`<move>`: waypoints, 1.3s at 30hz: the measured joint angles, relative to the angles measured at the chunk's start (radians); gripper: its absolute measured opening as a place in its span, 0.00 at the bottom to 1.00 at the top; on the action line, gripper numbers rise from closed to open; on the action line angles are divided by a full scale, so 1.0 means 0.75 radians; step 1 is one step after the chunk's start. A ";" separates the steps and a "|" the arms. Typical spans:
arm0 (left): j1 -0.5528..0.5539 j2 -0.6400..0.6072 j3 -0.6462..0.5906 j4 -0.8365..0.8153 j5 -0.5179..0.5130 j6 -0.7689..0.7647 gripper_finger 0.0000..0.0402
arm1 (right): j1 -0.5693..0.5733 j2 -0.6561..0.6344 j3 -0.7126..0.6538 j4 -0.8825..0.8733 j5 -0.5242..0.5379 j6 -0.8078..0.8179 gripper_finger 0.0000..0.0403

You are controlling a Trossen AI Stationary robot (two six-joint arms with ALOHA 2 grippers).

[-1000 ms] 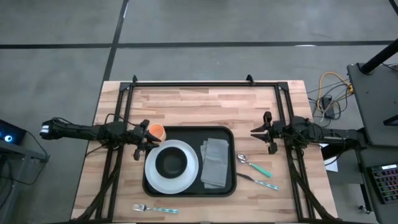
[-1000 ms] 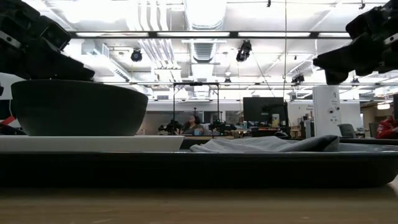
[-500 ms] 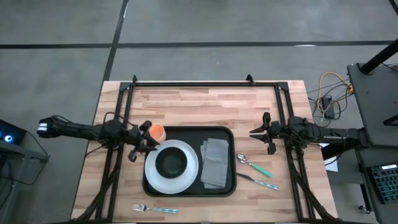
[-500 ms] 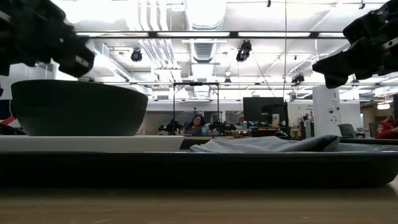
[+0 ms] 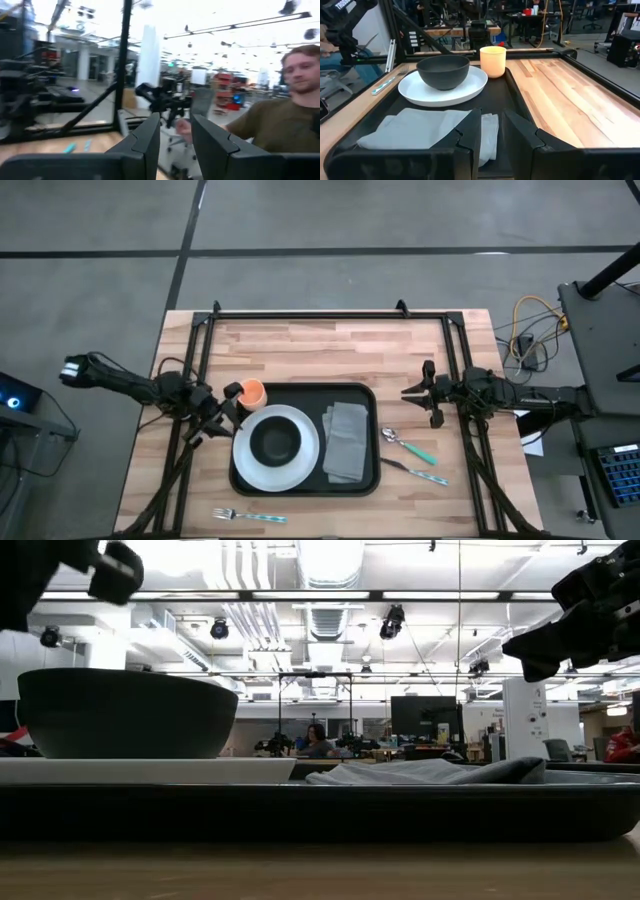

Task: Set up tray
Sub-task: Put the fork on the table napkin

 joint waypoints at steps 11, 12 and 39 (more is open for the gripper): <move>-0.186 0.378 0.271 -0.131 -0.024 0.064 0.23 | 0.000 0.001 0.000 0.000 -0.001 0.000 0.17; -0.198 0.426 0.305 -0.184 -0.042 0.070 0.23 | 0.000 0.001 0.000 0.000 -0.001 0.000 0.17; -0.782 1.608 1.600 -1.646 -0.744 -0.264 0.23 | -0.001 0.001 0.000 -0.001 -0.001 0.000 0.17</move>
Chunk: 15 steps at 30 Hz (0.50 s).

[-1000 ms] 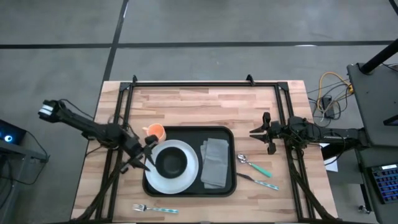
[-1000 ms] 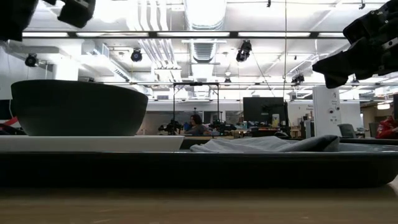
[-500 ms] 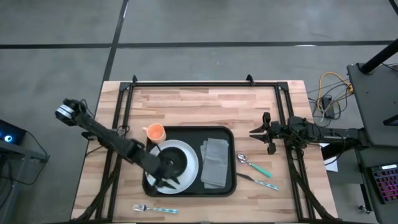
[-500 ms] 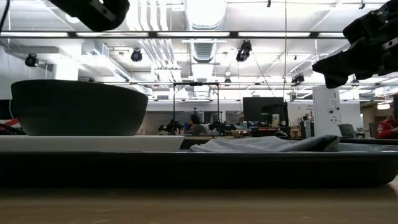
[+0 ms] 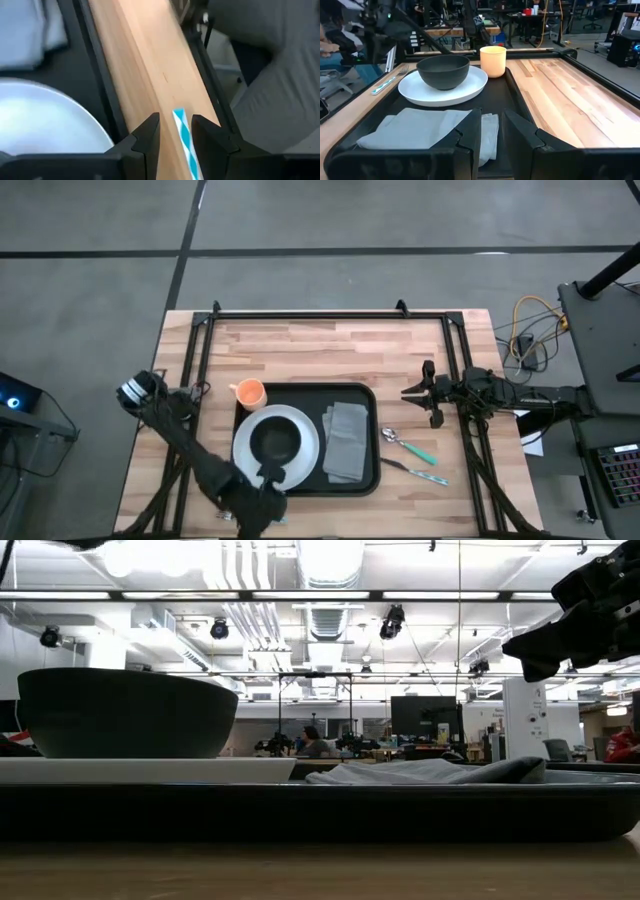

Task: Set up tray
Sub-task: Put the fork on the table napkin

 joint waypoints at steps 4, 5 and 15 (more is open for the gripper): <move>-0.066 0.030 -0.026 -0.007 -0.008 -0.190 0.23 | 0.000 0.000 0.000 0.001 0.000 0.000 0.17; -0.081 0.030 -0.044 -0.009 -0.008 -0.236 0.23 | 0.000 0.000 0.000 0.000 0.000 0.000 0.17; -0.159 0.033 -0.177 -0.009 -0.006 -0.541 0.23 | 0.000 0.000 0.000 0.000 0.000 0.000 0.17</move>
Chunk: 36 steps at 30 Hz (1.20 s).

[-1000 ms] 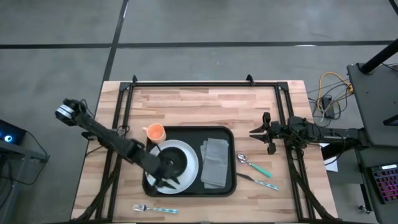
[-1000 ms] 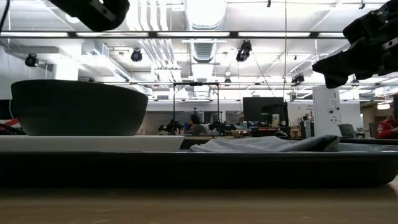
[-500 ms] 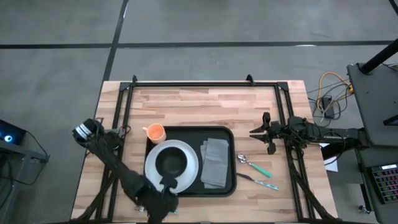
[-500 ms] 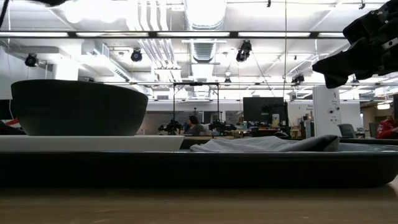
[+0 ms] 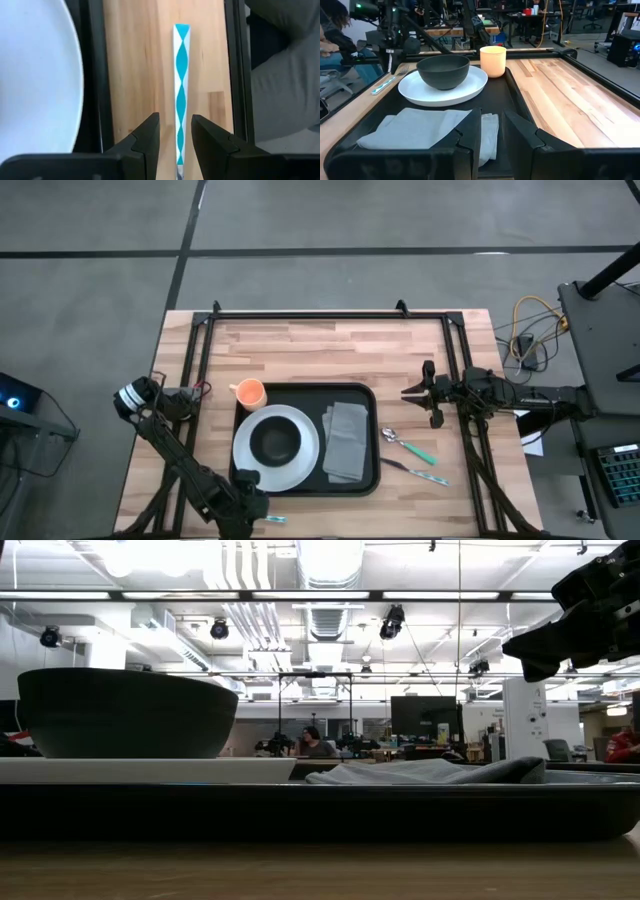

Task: Set up tray
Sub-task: Put the fork on the table napkin

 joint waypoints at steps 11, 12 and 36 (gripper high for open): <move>-0.046 0.024 -0.003 0.020 0.004 -0.082 0.23 | 0.000 0.000 0.000 0.000 0.000 0.000 0.17; -0.052 0.034 -0.003 0.022 0.006 -0.084 0.23 | 0.001 0.000 0.000 0.000 0.000 0.000 0.17; -0.064 0.155 0.010 0.015 0.021 -0.075 0.11 | 0.001 0.000 0.000 0.000 0.000 0.000 0.17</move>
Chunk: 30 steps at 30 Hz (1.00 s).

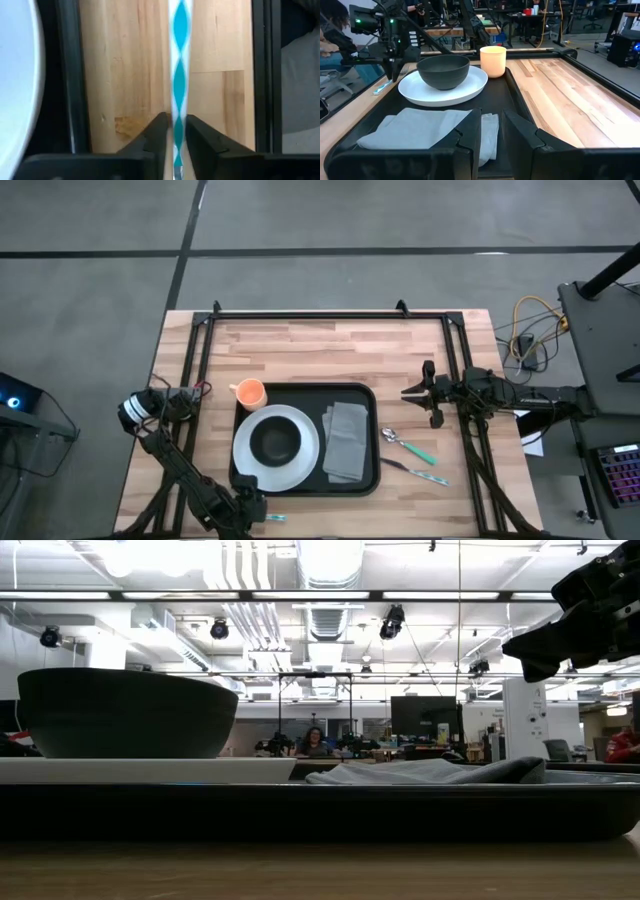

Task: Set up tray
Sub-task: Put the fork on the table napkin

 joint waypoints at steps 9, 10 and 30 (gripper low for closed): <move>0.002 -0.005 0.001 -0.006 0.045 0.017 0.02 | 0.000 0.001 0.000 0.000 0.000 0.000 0.17; 0.002 -0.010 0.001 -0.009 0.053 0.017 0.02 | 0.000 0.001 0.000 0.000 0.000 0.000 0.17; 0.037 -0.040 0.473 -0.726 0.113 0.497 0.02 | 0.000 0.001 0.000 0.000 0.000 0.000 0.17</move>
